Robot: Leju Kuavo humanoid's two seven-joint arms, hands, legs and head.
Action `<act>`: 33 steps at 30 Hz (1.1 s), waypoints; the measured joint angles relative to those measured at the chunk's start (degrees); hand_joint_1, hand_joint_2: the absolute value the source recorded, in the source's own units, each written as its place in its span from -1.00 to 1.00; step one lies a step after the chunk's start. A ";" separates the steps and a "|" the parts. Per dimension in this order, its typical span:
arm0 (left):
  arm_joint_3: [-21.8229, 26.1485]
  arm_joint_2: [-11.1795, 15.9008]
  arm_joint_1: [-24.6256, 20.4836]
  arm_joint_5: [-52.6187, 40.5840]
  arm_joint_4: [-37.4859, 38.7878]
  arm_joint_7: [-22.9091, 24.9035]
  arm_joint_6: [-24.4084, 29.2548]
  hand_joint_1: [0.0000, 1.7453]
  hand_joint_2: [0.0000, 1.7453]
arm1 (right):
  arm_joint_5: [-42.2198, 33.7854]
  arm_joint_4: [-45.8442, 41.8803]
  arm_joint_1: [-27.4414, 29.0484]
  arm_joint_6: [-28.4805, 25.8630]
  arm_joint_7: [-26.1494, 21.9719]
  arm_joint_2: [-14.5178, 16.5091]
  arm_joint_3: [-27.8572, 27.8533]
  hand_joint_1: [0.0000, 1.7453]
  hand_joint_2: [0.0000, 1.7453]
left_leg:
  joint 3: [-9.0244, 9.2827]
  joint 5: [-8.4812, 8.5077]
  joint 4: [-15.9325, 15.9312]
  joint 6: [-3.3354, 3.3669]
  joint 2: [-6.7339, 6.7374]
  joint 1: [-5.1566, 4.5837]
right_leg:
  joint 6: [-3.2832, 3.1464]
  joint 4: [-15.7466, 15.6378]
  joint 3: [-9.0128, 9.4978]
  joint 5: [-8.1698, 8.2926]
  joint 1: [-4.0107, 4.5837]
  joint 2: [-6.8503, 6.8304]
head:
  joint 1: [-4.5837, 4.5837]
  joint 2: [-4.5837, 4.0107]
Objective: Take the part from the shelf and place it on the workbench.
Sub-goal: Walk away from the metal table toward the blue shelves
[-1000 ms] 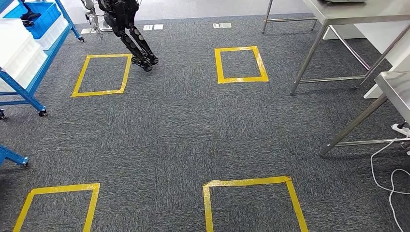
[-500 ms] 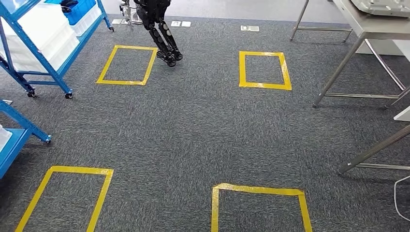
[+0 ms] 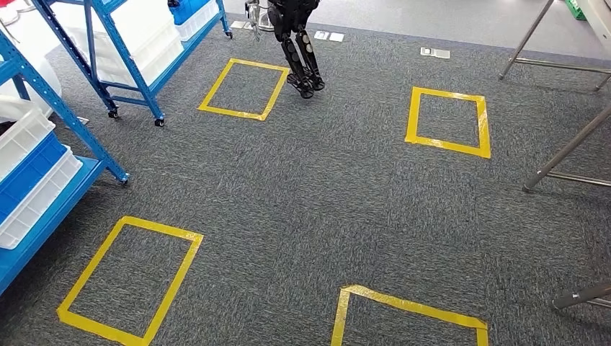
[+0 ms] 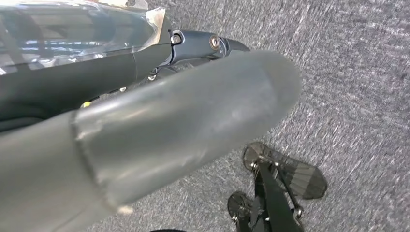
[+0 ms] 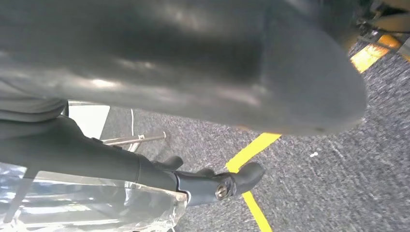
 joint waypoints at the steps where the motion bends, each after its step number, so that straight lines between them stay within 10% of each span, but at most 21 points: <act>1: -0.13 -0.01 0.09 -0.10 0.00 0.01 0.13 -1.00 -1.00 | 0.04 0.00 -0.12 0.00 0.03 0.00 -0.08 -1.00 -1.00 | -0.34 -0.28 0.43 -0.26 0.72 0.09 | -0.46 -0.16 0.10 0.19 -0.01 -0.56 | -0.03 0.00; 4: -0.30 -0.16 0.14 -0.14 0.01 -0.02 0.44 -1.00 -1.00 | 0.30 0.00 -0.08 0.01 -0.26 -0.08 -0.23 -1.00 -1.00 | -4.02 -4.52 7.99 -0.77 5.42 0.00 | -1.74 -0.53 0.15 0.40 0.07 -2.51 | -0.60 0.00; 7: -0.36 -0.30 0.14 -0.18 0.02 -0.26 0.72 -1.00 -1.00 | 0.07 0.00 0.19 0.04 -0.78 -0.22 -0.40 -1.00 -1.00 | -8.53 -7.68 16.98 -0.91 7.01 0.09 | -2.19 -0.52 0.16 0.14 0.61 -4.84 | -0.78 0.00; 13: -0.49 -0.32 -0.15 -0.63 0.00 -0.60 0.91 -1.00 -1.00 | 0.28 0.00 0.17 -0.04 -1.20 -0.25 -0.54 -1.00 -1.00 | -0.03 -0.73 0.85 0.94 11.87 -1.11 | -1.85 -0.45 0.78 -0.52 1.47 -8.21 | -0.75 0.00; 16: -0.49 -0.38 -0.16 -0.70 0.01 -0.63 0.96 -1.00 -1.00 | 0.63 -0.03 0.09 -0.06 -1.20 -0.24 -0.54 -1.00 -1.00 | 0.34 -0.26 -0.31 1.54 9.99 -1.14 | -1.14 -0.38 1.06 -0.97 1.61 -9.12 | -0.78 0.00; 20: -0.49 -0.48 -0.30 -0.71 0.02 -0.68 0.98 -1.00 -1.00 | 1.01 -0.05 0.20 -0.09 -1.16 -0.37 -0.54 -1.00 -1.00 | 0.85 0.73 -1.53 2.36 7.19 -0.59 | -1.25 9.99 -3.36 -5.91 1.06 -3.41 | -0.43 0.00; 22: -0.49 -0.49 -0.30 -0.71 0.02 -0.78 0.98 -1.00 -1.00 | 1.36 -0.03 0.36 -0.09 -1.12 -0.51 -0.54 -1.00 -1.00 | 0.81 0.74 -1.48 2.33 5.50 -0.58 | -0.80 15.24 -6.07 -7.37 0.66 -2.82 | -0.38 0.00; 26: -0.49 -0.53 -0.24 -0.78 0.03 -1.03 1.01 -1.00 -1.00 | 1.82 -0.02 0.38 -0.02 -1.09 -0.69 -0.54 -1.00 -1.00 | 0.82 0.39 -0.75 1.47 2.34 -0.33 | 1.60 4.35 -1.69 -1.71 -0.48 -0.76 | -0.29 0.00; 31: -0.49 -0.50 -0.06 -1.19 0.02 -1.22 1.38 -1.00 -1.00 | 2.23 0.00 -0.10 0.38 -1.08 -0.60 -0.52 -1.00 -1.00 | -0.06 0.11 -0.01 -0.15 0.67 -0.08 | -0.06 0.22 0.15 0.04 -0.53 -0.63 | -0.33 0.00; 33: -0.49 -0.52 -0.07 -1.22 0.03 -1.23 1.43 -1.00 -1.00 | 2.41 0.00 -0.13 0.61 -1.05 -0.50 -0.52 -1.00 -1.00 | -1.43 -1.70 2.84 -0.53 3.00 0.04 | -0.83 0.03 0.20 0.18 -0.59 -1.72 | -0.70 0.00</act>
